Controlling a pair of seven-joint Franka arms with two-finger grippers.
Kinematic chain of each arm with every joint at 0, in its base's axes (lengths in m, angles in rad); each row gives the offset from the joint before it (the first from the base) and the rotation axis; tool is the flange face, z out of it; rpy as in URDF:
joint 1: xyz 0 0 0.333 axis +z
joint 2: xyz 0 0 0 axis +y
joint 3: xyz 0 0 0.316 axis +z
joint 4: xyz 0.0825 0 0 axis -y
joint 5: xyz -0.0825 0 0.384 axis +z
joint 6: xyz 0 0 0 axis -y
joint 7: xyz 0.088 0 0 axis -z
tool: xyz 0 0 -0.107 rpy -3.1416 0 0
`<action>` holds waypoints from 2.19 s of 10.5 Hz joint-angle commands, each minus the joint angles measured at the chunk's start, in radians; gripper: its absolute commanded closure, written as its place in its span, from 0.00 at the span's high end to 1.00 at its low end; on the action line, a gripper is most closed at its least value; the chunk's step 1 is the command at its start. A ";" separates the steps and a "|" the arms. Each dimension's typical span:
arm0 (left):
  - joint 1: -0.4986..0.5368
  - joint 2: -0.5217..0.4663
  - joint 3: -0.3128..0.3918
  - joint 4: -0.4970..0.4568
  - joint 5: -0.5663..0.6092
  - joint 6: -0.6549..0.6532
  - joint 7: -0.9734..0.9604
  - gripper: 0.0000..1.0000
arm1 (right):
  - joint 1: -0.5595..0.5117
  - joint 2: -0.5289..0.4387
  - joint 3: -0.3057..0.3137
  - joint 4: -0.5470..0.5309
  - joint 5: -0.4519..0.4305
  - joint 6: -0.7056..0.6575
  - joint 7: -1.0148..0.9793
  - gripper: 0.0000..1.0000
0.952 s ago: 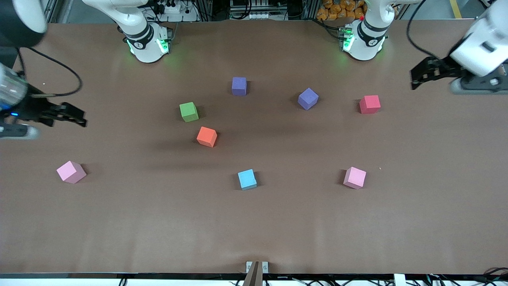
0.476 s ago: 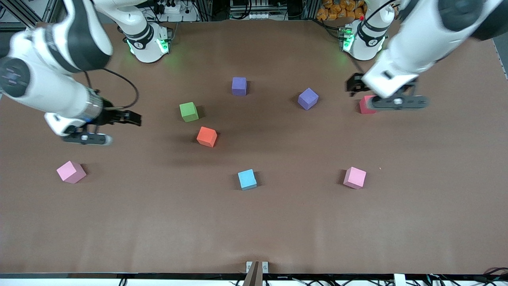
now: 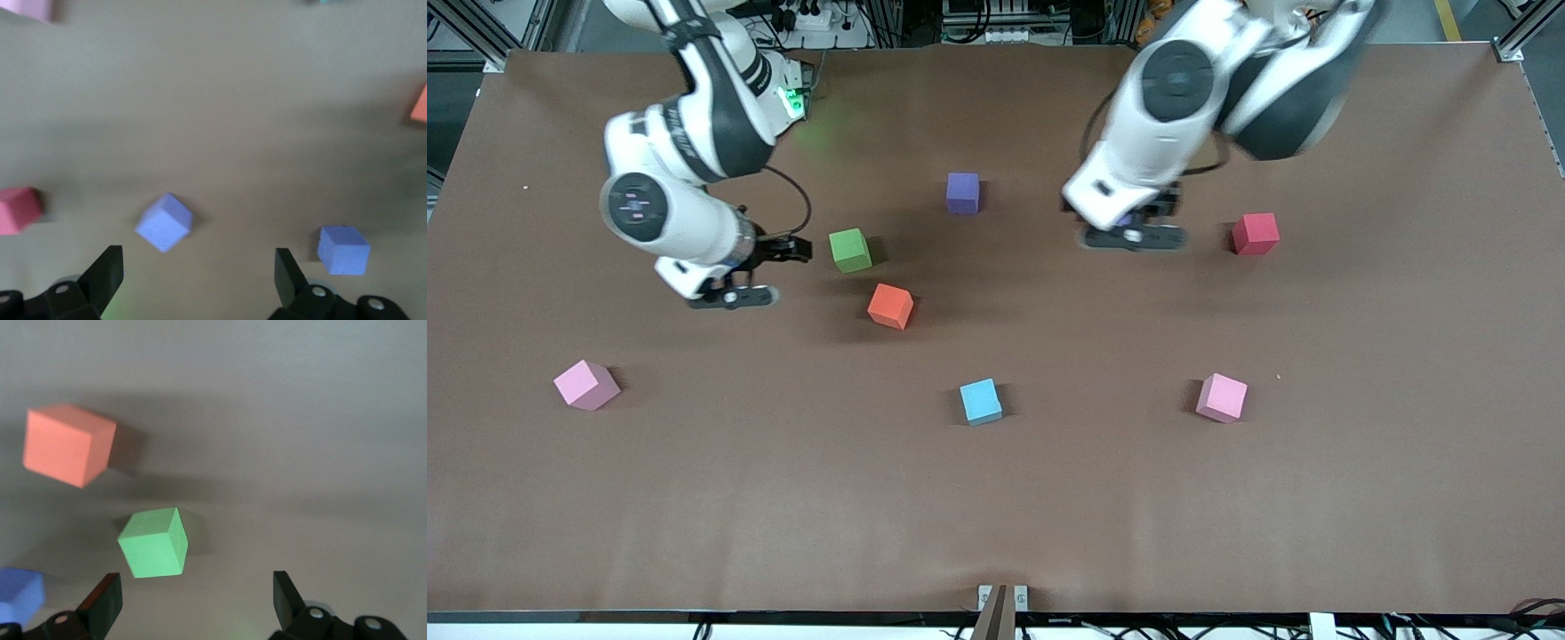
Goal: Arrange blocks into number 1
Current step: 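Reach the right gripper to the green cube while the left gripper reaches the pink cube, then grasp the green cube with the right gripper while the left gripper grasps the pink cube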
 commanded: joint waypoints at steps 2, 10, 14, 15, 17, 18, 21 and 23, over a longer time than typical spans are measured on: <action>-0.069 0.070 0.004 -0.087 0.057 0.063 -0.123 1.00 | 0.018 0.000 -0.009 -0.096 0.011 0.066 -0.114 1.00; 0.208 -0.011 0.008 -0.390 0.230 0.293 -0.310 1.00 | 0.098 0.110 0.000 -0.154 0.162 0.252 -0.112 1.00; 0.434 0.138 0.008 -0.224 0.291 0.316 0.071 1.00 | 0.108 0.120 0.007 -0.154 0.162 0.252 -0.111 1.00; 0.460 0.190 0.011 -0.191 0.298 0.345 0.175 1.00 | 0.113 0.120 0.008 -0.156 0.162 0.252 -0.111 1.00; 0.485 0.305 0.013 -0.102 0.402 0.362 0.279 1.00 | 0.127 0.123 0.008 -0.165 0.164 0.252 -0.105 1.00; 0.488 0.351 0.013 -0.069 0.453 0.362 0.316 1.00 | 0.133 0.129 0.009 -0.165 0.164 0.252 -0.105 1.00; 0.485 0.374 0.013 -0.022 0.473 0.362 0.400 1.00 | 0.145 0.141 0.009 -0.165 0.165 0.253 -0.105 1.00; 0.479 0.402 0.012 0.020 0.469 0.362 0.400 1.00 | 0.153 0.156 0.009 -0.167 0.165 0.253 -0.103 1.00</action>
